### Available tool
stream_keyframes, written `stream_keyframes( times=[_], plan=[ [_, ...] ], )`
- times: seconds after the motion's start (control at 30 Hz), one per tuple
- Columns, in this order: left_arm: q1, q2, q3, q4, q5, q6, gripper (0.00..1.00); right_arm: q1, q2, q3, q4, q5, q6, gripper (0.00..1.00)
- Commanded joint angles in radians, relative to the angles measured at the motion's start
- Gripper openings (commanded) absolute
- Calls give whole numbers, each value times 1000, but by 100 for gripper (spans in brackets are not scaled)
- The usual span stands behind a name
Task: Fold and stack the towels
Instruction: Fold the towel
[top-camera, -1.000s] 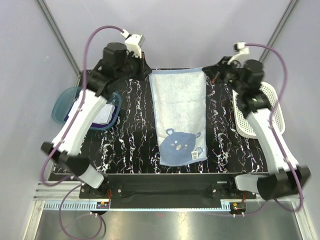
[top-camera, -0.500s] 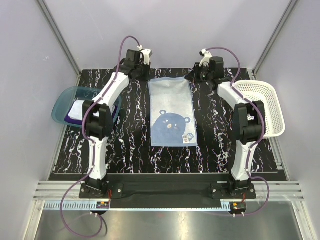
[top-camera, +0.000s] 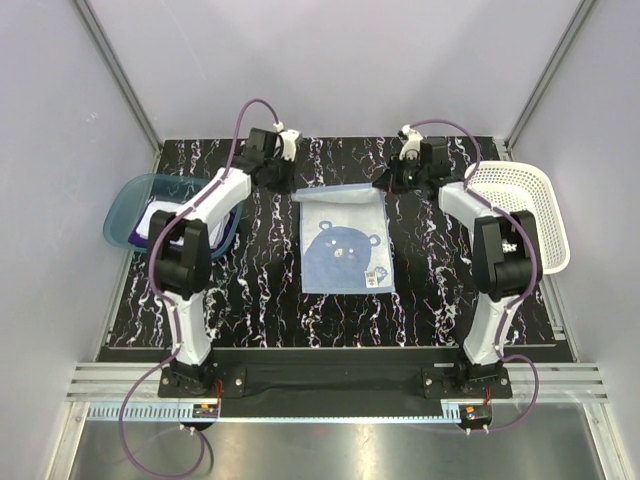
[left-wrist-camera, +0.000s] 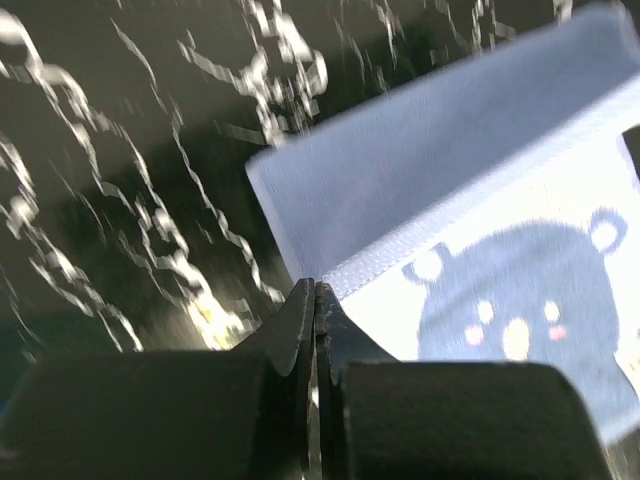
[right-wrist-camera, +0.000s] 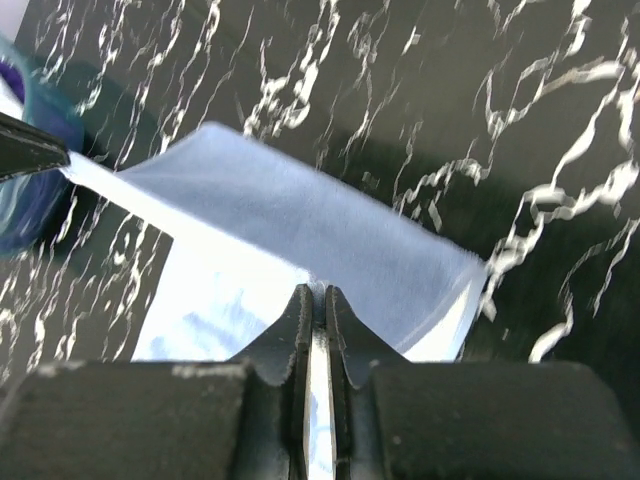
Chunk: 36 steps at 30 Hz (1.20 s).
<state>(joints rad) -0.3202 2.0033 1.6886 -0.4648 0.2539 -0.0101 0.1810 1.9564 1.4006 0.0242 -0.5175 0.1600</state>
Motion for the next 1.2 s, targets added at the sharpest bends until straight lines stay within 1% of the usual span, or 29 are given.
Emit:
stream_keyframes(
  times=[0.0, 0.17, 0.2, 0.33, 0.47, 0.53, 0.6, 0.67, 0.7, 0.73, 0.77, 0.8, 0.83, 0.87, 0.93, 0.97, 1.0, 1.07, 1.1, 1.17],
  plan=[
    [-10, -133, -88, 80, 13, -24, 0, -3, -141, -70, -10, -13, -27, 1],
    [-29, -216, -197, 72, 25, -68, 0, -2, -226, -190, -20, -10, -22, 1],
    [-40, -227, -232, 71, 21, -73, 0, -2, -246, -205, -48, -15, -17, 2],
    [-82, -282, -325, 63, -16, -91, 0, -2, -301, -311, -38, -32, -5, 2],
    [-108, -333, -418, 70, -41, -117, 0, 0, -347, -379, -53, -44, 16, 5],
    [-123, -360, -449, 77, -41, -132, 0, 0, -375, -416, -70, -23, 27, 5],
    [-141, -376, -486, 77, -56, -140, 0, -2, -402, -440, -95, 43, 52, 5],
    [-152, -388, -524, 75, -62, -160, 0, -2, -419, -482, -104, 76, 105, 8],
    [-161, -390, -536, 74, -51, -169, 0, -2, -435, -500, -101, 62, 122, 9],
    [-166, -391, -547, 69, -44, -191, 0, 2, -442, -537, -105, 44, 140, 13],
    [-175, -394, -570, 54, -38, -200, 0, 3, -451, -551, -118, 42, 171, 15],
    [-180, -402, -582, 46, -35, -209, 2, 6, -479, -577, -171, 60, 186, 15],
    [-184, -412, -596, 40, -38, -231, 7, 6, -497, -589, -199, 86, 200, 17],
    [-184, -440, -613, 28, -39, -243, 18, 6, -516, -598, -228, 135, 216, 21],
    [-186, -469, -658, 17, -41, -272, 28, 6, -565, -609, -308, 154, 228, 36],
    [-186, -503, -668, 3, -51, -286, 34, 6, -580, -608, -332, 154, 234, 48],
    [-184, -514, -690, -1, -70, -300, 37, 6, -603, -604, -366, 148, 242, 52],
    [-186, -537, -707, 2, -87, -347, 44, 6, -623, -600, -391, 146, 275, 58],
    [-186, -546, -716, 11, -84, -366, 48, 5, -632, -594, -408, 158, 295, 58],
    [-186, -538, -734, 51, -73, -416, 50, 6, -630, -586, -420, 224, 357, 57]
  ],
)
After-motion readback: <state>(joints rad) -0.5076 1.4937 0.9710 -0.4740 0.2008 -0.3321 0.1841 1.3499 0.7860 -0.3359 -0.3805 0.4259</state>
